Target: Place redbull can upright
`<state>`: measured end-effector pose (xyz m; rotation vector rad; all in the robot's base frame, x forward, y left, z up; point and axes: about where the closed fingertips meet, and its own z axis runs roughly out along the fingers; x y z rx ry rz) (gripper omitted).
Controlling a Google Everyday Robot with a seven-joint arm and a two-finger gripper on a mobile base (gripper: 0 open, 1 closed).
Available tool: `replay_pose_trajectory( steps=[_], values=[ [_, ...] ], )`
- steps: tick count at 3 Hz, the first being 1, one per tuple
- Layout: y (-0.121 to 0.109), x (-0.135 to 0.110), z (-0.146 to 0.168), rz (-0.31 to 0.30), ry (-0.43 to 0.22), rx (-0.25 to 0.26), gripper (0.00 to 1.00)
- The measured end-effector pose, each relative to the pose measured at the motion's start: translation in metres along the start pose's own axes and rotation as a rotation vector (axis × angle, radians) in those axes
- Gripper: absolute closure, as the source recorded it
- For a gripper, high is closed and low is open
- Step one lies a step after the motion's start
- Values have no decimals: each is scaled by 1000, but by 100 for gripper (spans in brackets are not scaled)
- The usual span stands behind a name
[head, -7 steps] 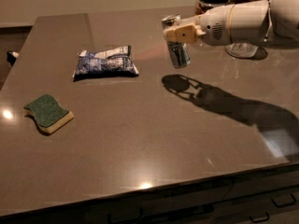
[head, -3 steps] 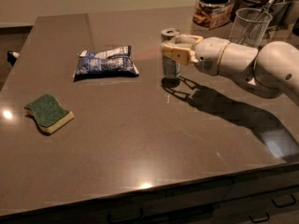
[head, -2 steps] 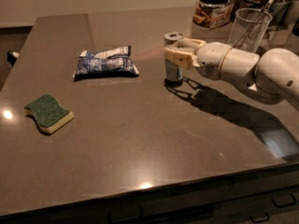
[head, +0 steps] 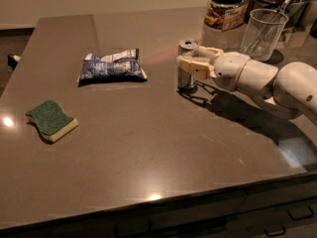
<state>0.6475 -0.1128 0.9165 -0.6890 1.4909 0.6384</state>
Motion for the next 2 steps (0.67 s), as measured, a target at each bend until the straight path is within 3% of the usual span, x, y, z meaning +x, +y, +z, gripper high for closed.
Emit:
replay_pose_trajectory(
  steps=[1, 2],
  values=[
    [4, -2, 4, 0, 2, -9, 1],
    [5, -2, 5, 0, 2, -10, 0]
  ],
)
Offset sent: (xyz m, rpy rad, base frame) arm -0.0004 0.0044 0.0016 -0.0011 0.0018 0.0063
